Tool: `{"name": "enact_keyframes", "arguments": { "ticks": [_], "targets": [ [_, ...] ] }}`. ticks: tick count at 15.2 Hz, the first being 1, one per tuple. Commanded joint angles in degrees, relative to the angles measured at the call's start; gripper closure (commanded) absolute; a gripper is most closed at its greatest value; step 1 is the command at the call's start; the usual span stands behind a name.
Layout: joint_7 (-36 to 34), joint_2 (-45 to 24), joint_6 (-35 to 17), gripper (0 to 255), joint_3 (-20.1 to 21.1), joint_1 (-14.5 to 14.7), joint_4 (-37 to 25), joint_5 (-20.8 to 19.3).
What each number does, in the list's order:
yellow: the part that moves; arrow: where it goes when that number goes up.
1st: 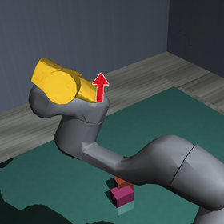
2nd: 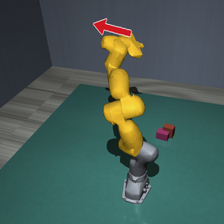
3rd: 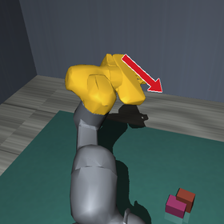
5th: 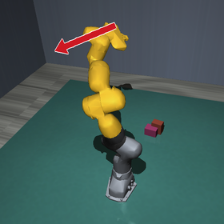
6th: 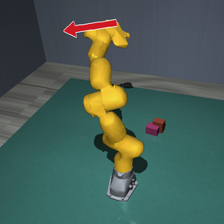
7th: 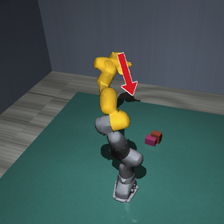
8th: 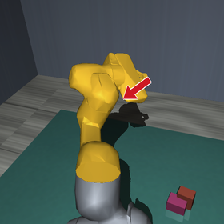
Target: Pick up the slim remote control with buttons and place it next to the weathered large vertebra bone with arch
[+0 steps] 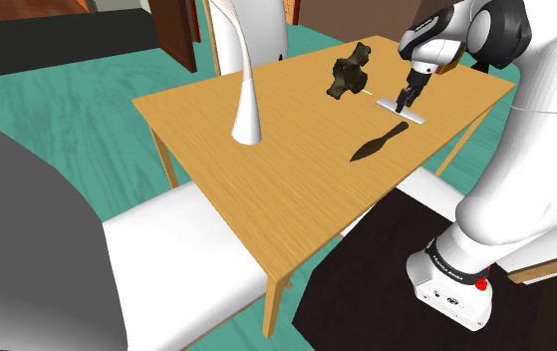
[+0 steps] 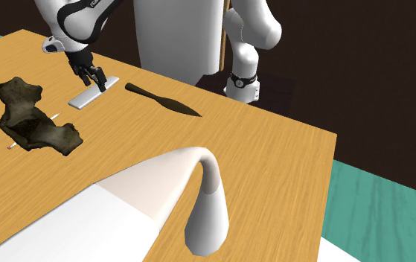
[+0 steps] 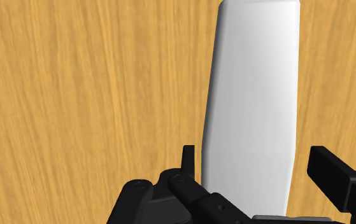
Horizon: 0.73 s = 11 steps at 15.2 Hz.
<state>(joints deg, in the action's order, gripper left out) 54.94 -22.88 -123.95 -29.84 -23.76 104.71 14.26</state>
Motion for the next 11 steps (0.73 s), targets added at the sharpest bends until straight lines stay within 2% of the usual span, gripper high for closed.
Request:
{"name": "enact_keyframes", "arguments": {
  "ticks": [1, 5, 9, 11],
  "targets": [
    [0.0, 0.0, 0.0, 0, 0.0, 0.0, 0.0, 0.0],
    [0.0, 0.0, 0.0, 0, 0.0, 0.0, 0.0, 0.0],
    [-1.5, 3.3, 6.0, 0, -1.1, 0.7, -3.1, -2.3],
    [-1.5, 3.3, 6.0, 0, -1.1, 0.7, -3.1, -2.3]
  ]
}}
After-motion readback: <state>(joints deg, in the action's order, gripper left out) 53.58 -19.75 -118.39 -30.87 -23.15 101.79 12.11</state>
